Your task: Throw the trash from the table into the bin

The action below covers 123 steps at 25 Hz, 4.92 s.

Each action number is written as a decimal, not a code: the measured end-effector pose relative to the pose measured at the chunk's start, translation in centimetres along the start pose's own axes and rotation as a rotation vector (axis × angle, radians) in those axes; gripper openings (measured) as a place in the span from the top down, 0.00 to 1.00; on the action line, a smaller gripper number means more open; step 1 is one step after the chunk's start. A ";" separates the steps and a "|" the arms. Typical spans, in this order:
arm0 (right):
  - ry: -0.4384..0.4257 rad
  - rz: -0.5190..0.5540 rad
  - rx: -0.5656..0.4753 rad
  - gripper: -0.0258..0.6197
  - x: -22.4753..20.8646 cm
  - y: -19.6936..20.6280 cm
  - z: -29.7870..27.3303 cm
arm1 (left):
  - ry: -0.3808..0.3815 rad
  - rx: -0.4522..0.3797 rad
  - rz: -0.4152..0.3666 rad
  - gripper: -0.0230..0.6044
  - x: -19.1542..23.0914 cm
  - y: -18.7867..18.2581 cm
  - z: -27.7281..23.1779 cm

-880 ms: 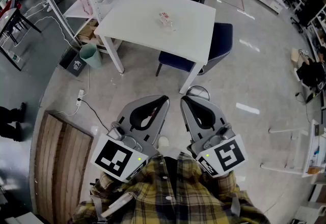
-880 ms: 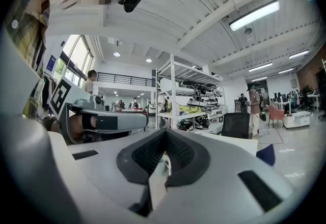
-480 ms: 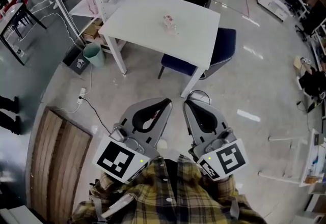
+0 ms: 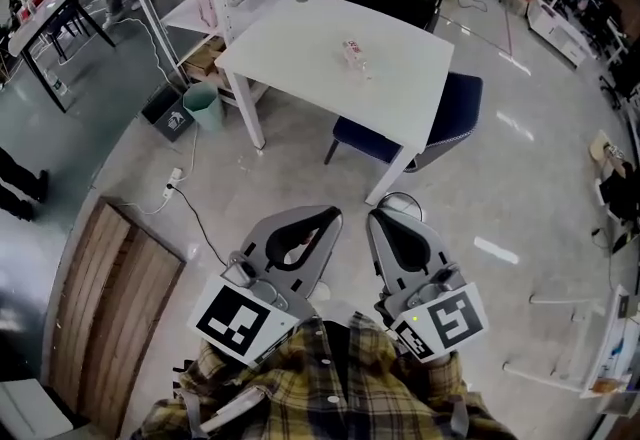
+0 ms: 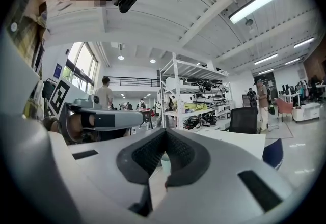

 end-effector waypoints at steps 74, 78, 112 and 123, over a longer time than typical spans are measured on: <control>0.318 -0.063 0.134 0.96 -44.1 0.4 -35.1 | 0.242 0.101 0.030 0.95 33.8 -2.6 -46.9; 0.341 -0.090 0.140 0.96 -44.7 0.7 -35.5 | 0.260 0.116 0.030 0.95 34.5 -2.7 -47.7; 0.108 -0.298 0.689 0.46 -49.7 25.5 -40.6 | 0.124 0.385 0.135 0.95 39.9 8.5 -48.3; 0.109 -0.374 0.744 0.45 -50.8 29.9 -41.8 | 0.070 0.415 0.166 0.95 41.3 10.3 -46.8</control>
Point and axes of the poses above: the fingertips, and each gripper's own axes: z backward along the fingers, x to its left, y out of its underside, the point moved 2 cm from there along z, backward along the fingers, and after that the axes turned 9 degrees about -y, right-handed, at the moved point
